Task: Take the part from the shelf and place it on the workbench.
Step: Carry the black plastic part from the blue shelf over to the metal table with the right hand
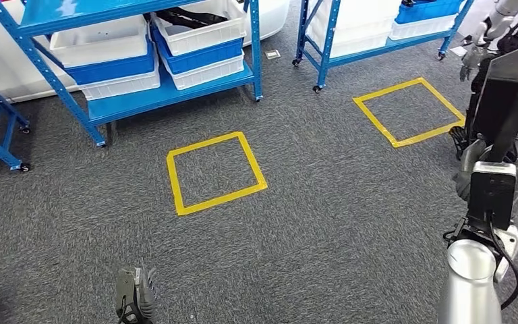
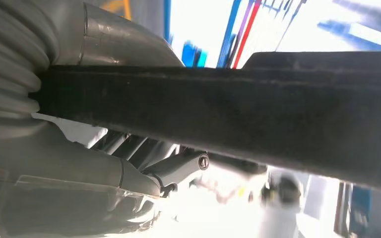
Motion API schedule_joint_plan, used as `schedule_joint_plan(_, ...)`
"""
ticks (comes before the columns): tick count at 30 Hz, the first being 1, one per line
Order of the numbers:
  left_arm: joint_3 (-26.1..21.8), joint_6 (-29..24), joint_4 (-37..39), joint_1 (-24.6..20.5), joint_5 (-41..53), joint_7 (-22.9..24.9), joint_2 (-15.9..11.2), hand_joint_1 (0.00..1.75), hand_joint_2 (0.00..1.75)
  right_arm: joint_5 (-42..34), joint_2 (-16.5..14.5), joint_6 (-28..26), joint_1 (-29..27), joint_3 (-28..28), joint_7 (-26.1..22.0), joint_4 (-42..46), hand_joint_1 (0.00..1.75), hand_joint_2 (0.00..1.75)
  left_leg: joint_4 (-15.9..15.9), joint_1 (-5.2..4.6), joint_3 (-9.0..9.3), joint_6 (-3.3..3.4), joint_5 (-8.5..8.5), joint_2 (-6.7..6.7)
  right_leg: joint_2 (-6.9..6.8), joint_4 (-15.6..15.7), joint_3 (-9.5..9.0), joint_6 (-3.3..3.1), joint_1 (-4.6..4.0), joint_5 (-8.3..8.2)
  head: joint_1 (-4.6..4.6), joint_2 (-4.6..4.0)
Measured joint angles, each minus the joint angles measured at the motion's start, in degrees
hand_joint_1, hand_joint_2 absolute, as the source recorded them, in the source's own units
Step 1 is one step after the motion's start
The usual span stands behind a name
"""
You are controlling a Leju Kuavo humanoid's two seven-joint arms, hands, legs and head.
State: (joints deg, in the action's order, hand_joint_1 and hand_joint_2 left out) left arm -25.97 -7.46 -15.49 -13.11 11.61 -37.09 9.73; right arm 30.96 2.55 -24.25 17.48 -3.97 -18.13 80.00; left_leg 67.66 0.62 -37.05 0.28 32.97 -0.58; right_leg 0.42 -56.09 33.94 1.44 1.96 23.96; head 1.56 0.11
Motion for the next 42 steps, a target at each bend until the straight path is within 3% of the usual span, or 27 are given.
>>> schedule_joint_plan(1, 0.0, -0.1, 0.0, 0.2, -0.3, -0.1, 0.0, 0.0, 0.0, 1.6, -0.1, -0.9, -0.6, -0.4, 0.0, 0.4, 1.75, 1.75, 3.5, -0.01, -1.5, 0.08, 1.43, 0.33, 0.71, 0.0, 0.14, -0.12, -0.13, -0.08, 0.01, 0.0)
schedule_joint_plan(2, 0.0, -0.2, 0.0, 0.4, -0.5, -0.1, -0.1, 0.0, 0.0, 3.2, -0.2, -2.0, -1.3, -0.9, 0.0, 0.9, 1.75, 1.75, 5.4, -0.03, -2.26, 0.27, 1.83, 0.47, 1.46, 0.0, 0.23, -0.24, -0.28, -0.18, 0.02, 0.0)
schedule_joint_plan(3, 0.0, -0.2, 0.0, 0.5, -0.7, -0.2, -0.1, 0.0, 0.0, 4.4, -0.3, -2.7, -1.9, -1.4, 0.1, 1.4, 1.75, 1.75, 5.0, -0.05, -1.95, 0.56, 1.11, 0.61, 2.2, 0.0, 0.25, -0.29, -0.41, -0.23, 0.02, 0.0)
schedule_joint_plan(5, 0.0, -0.2, 0.1, 0.6, -0.9, -0.3, -0.1, 0.0, 0.0, 5.7, -0.4, -3.8, -2.7, -2.2, 0.1, 2.2, 1.75, 1.75, -1.6, -0.15, 1.58, 1.54, -2.67, 1.82, 3.67, 0.0, 0.2, -0.26, -0.54, -0.37, 0.02, 0.0)
schedule_joint_plan(7, 0.0, -0.2, 0.0, 0.6, -1.0, -0.3, -0.4, 0.0, 0.0, 5.9, -0.6, -4.0, -3.0, -2.6, 0.1, 2.8, 1.75, 1.75, -8.6, -0.23, 5.28, 2.71, -5.32, 4.5, 4.68, 0.0, 0.23, -0.05, -0.51, -0.56, -0.09, 0.0)
schedule_joint_plan(8, 0.0, -0.2, 0.0, 0.5, -1.0, -0.4, -0.6, 0.0, 0.0, 5.9, -0.7, -4.1, -3.0, -2.7, 0.1, 2.9, 1.75, 1.75, -10.3, -0.24, 6.17, 3.1, -5.7, 5.59, 4.9, 0.0, 0.26, 0.03, -0.46, -0.62, -0.15, 0.0)
schedule_joint_plan(10, 0.0, -0.2, 0.0, 0.5, -1.0, -0.4, -0.7, 0.0, 0.0, 5.9, -0.7, -4.1, -3.0, -2.8, 0.1, 3.0, 1.75, 1.75, -10.8, -0.21, 6.48, 3.28, -5.53, 6.11, 5.05, 0.0, 0.32, 0.12, -0.54, -0.69, -0.2, 0.0)
schedule_joint_plan(12, 0.0, -0.2, 0.1, 0.5, -1.0, -0.4, -0.7, 0.0, 0.0, 6.2, -0.8, -4.3, -3.3, -3.1, 0.2, 3.2, 1.75, 1.75, -11.1, -0.56, 6.55, 3.32, -5.73, 5.32, 5.97, 0.1, 0.62, 0.67, -0.33, -1.02, 0.05, 0.0)
schedule_joint_plan(14, 0.0, -0.2, 0.1, 0.5, -1.8, -0.8, -0.4, 0.0, 0.0, 9.1, -1.0, -6.7, -3.8, -4.1, 0.6, 4.1, 1.75, 1.75, -12.3, -0.72, 6.68, 3.43, -6.69, 2.73, 3.92, -4.3, 3.4, 1.01, -0.36, 0.99, -0.01, 0.0)
schedule_joint_plan(16, 0.0, -0.1, 0.1, 0.8, -2.7, -1.2, -0.2, 0.0, 0.0, 12.4, -1.3, -9.3, -4.4, -5.0, 1.2, 4.9, 1.75, 1.75, -13.1, -0.53, 6.64, 3.51, -7.42, 0.06, 0.68, -12.8, 7.63, 0.95, -0.63, 4.68, -0.37, 0.0)
schedule_joint_plan(17, 0.0, 0.0, 0.1, 1.0, -2.9, -1.3, -0.2, 0.0, 0.0, 13.1, -1.4, -9.8, -4.8, -5.2, 1.5, 5.1, 1.75, 1.75, -13.1, -0.55, 6.52, 3.5, -7.42, -0.81, 0.37, -15.4, 8.69, 1.17, -0.55, 5.55, -0.42, 0.0)
schedule_joint_plan(18, 0.0, 0.1, 0.1, 1.2, -3.1, -1.4, -0.2, 0.0, 0.0, 13.9, -1.5, -10.1, -5.2, -5.5, 1.7, 5.3, 1.75, 1.75, -13.1, -0.55, 6.43, 3.48, -7.41, -1.61, 0.14, -16.0, 8.66, 1.57, -0.43, 5.63, -0.49, 0.0)
schedule_joint_plan(19, 0.0, 0.1, 0.1, 1.2, -3.3, -1.6, -0.2, 0.0, 0.0, 14.8, -1.7, -10.5, -5.5, -5.8, 2.0, 5.7, 1.75, 1.75, -13.0, -0.53, 6.4, 3.41, -7.37, -2.35, -0.17, -14.2, 7.42, 2.1, -0.29, 4.88, -0.57, 0.0)
schedule_joint_plan(20, 0.0, 0.2, 0.1, 1.2, -3.5, -1.7, -0.2, 0.0, 0.0, 15.8, -1.8, -11.0, -5.7, -6.1, 2.3, 6.1, 1.75, 1.75, -12.9, -0.48, 6.4, 3.23, -7.25, -3.1, -0.93, -10.2, 4.98, 2.72, -0.13, 3.54, -0.61, 0.0)
schedule_joint_plan(22, 0.0, 0.1, 0.1, 1.2, -3.9, -1.9, -0.3, 0.0, 0.0, 17.5, -2.1, -11.9, -5.9, -6.5, 2.6, 7.2, 1.75, 1.75, -12.4, -0.73, 6.33, 2.54, -6.78, -4.3, -3.07, -2.5, 0.48, 3.16, -0.16, 1.39, -0.65, 0.0)
schedule_joint_plan(24, 0.0, -0.1, 0.1, 1.2, -4.1, -2.1, -0.3, 0.0, 0.0, 18.7, -2.5, -12.9, -6.1, -6.8, 3.0, 8.4, 1.75, 1.75, -11.8, -1.02, 6.26, 1.89, -6.36, -5.22, -3.65, 0.0, -0.89, 2.57, -0.34, 0.82, -0.41, 0.0)
schedule_joint_plan(26, 0.0, -0.3, 0.1, 1.2, -4.3, -2.2, -0.2, 0.0, 0.0, 19.7, -2.9, -13.8, -6.5, -7.4, 3.3, 9.7, 1.75, 1.75, -11.6, -0.83, 6.27, 1.38, -6.08, -5.84, -2.31, -0.2, -0.58, 1.82, -0.25, 0.66, -0.16, 0.0)
schedule_joint_plan(28, 0.0, -0.3, 0.1, 1.3, -4.5, -2.4, -0.1, 0.0, 0.0, 20.7, -3.4, -14.4, -6.7, -7.8, 3.5, 11.2, 1.75, 1.75, -9.7, -0.45, 5.6, 0.77, -4.28, -3.93, -1.19, -0.2, -0.34, 1.12, 0.02, 0.43, -0.02, 0.0)
schedule_joint_plan(30, 0.0, -0.4, 0.1, 1.6, -4.8, -2.6, -0.1, 0.0, 0.0, 22.0, -4.1, -14.5, -6.8, -8.0, 3.8, 12.4, 1.75, 1.75, -3.1, -0.19, 2.86, 0.4, -0.24, -0.76, -0.08, -0.2, -0.11, 0.54, 0.11, 0.2, 0.2, 0.0)
schedule_joint_plan(32, 0.0, -0.3, 0.1, 2.0, -5.1, -2.7, -0.1, 0.0, 0.0, 23.2, -4.9, -13.9, -6.8, -8.0, 4.2, 13.0, 1.75, 1.75, 4.2, -0.15, -0.5, 0.4, 2.78, 0.43, 1.32, -0.2, 0.18, 0.17, -0.07, 0.0, 0.3, 0.0)
schedule_joint_plan(33, -0.1, -0.3, 0.1, 2.2, -5.2, -2.8, -0.1, 0.0, 0.0, 23.7, -5.2, -13.7, -6.8, -8.0, 4.4, 13.1, 1.75, 1.75, 5.5, -0.15, -1.14, 0.53, 2.73, 0.59, 2.09, -0.2, 0.29, 0.05, -0.14, -0.09, 0.28, 0.0)
schedule_joint_plan(34, -0.1, -0.2, 0.1, 2.3, -5.3, -2.8, -0.1, 0.0, 0.0, 24.1, -5.5, -13.5, -6.8, -8.0, 4.6, 13.2, 1.75, 1.75, 4.2, -0.15, -0.58, 0.75, 1.42, 0.79, 2.89, -0.2, 0.33, 0.03, -0.18, -0.19, 0.3, 0.0)
schedule_joint_plan(35, -0.1, -0.2, 0.1, 2.4, -5.4, -2.9, -0.1, 0.0, 0.0, 24.3, -5.7, -13.4, -6.8, -8.0, 4.7, 13.2, 1.75, 1.75, 1.0, -0.15, 0.98, 1.04, -0.67, 1.2, 3.63, -0.2, 0.3, 0.07, -0.2, -0.27, 0.31, 0.0)
schedule_joint_plan(37, -0.3, -0.2, 0.0, 2.4, -5.4, -3.0, -0.3, 0.0, 0.0, 24.5, -6.3, -13.2, -6.5, -7.9, 4.9, 13.2, 1.75, 1.75, -7.1, -0.09, 4.84, 1.74, -4.39, 4.1, 4.88, -0.2, 0.35, 0.37, -0.16, -0.5, 0.22, 0.0)
schedule_joint_plan(39, -0.4, -0.3, -0.1, 2.5, -5.5, -3.0, -0.5, 0.0, 0.0, 24.7, -6.9, -13.0, -6.1, -7.8, 5.1, 13.1, 1.75, 1.75, -10.8, -0.27, 6.5, 2.15, -5.45, 6.13, 5.99, -0.1, 0.77, 1.01, 0.09, -0.9, 0.38, 0.0)
schedule_joint_plan(41, -0.5, -0.3, -0.1, 2.5, -5.7, -3.0, -0.5, 0.0, 0.0, 25.3, -7.4, -12.8, -5.8, -7.7, 5.5, 13.1, 1.75, 1.75, -11.5, -0.46, 6.61, 2.38, -5.77, 5.06, 7.27, 0.4, 1.13, 1.97, 0.23, -1.53, 0.64, 0.0)
schedule_joint_plan(42, -0.6, -0.4, -0.2, 2.5, -5.8, -3.0, -0.4, 0.0, 0.0, 25.6, -7.6, -12.7, -5.8, -7.7, 5.7, 13.1, 1.75, 1.75, -11.9, -0.37, 6.76, 2.54, -6.11, 4.31, 6.8, 0.4, 1.45, 2.25, 0.12, -1.55, 0.66, 0.0)
